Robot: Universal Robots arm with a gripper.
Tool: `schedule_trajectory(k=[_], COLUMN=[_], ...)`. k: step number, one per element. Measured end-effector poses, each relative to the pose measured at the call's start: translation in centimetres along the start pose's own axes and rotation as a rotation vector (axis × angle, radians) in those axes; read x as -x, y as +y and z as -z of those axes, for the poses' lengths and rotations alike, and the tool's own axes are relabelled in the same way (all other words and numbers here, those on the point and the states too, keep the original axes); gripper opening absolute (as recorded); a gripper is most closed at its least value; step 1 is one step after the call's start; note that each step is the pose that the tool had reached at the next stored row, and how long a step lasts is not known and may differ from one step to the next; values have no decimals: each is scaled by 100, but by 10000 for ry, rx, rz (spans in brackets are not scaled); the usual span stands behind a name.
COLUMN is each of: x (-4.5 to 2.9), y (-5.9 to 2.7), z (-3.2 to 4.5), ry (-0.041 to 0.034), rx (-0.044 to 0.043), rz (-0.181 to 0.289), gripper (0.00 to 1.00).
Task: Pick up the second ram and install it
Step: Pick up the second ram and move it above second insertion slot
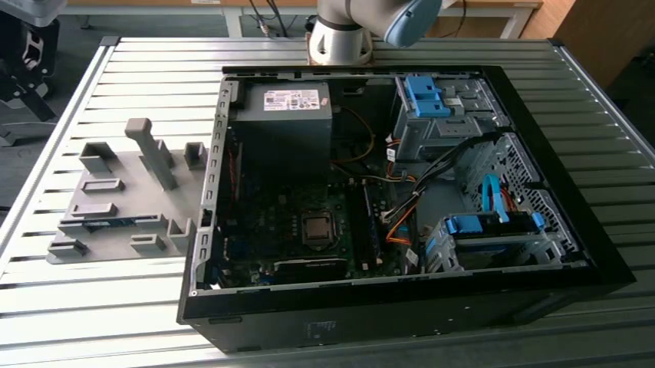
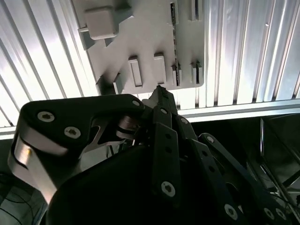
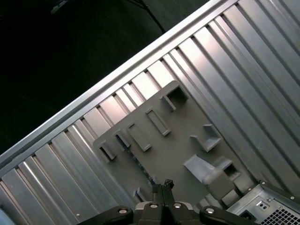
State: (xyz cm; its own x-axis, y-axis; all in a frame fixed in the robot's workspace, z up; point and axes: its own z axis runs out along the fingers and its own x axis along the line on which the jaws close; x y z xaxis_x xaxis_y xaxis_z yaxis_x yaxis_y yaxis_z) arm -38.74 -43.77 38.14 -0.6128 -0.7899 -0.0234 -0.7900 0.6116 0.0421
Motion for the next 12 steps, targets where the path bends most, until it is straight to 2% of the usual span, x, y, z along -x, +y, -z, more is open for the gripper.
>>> schedule_trajectory(k=[8,12], x=[-6,-9], y=[8,11], z=[-4,-4], ry=[42,49], rx=[23,27], rz=[1005,1165], gripper=[11,11])
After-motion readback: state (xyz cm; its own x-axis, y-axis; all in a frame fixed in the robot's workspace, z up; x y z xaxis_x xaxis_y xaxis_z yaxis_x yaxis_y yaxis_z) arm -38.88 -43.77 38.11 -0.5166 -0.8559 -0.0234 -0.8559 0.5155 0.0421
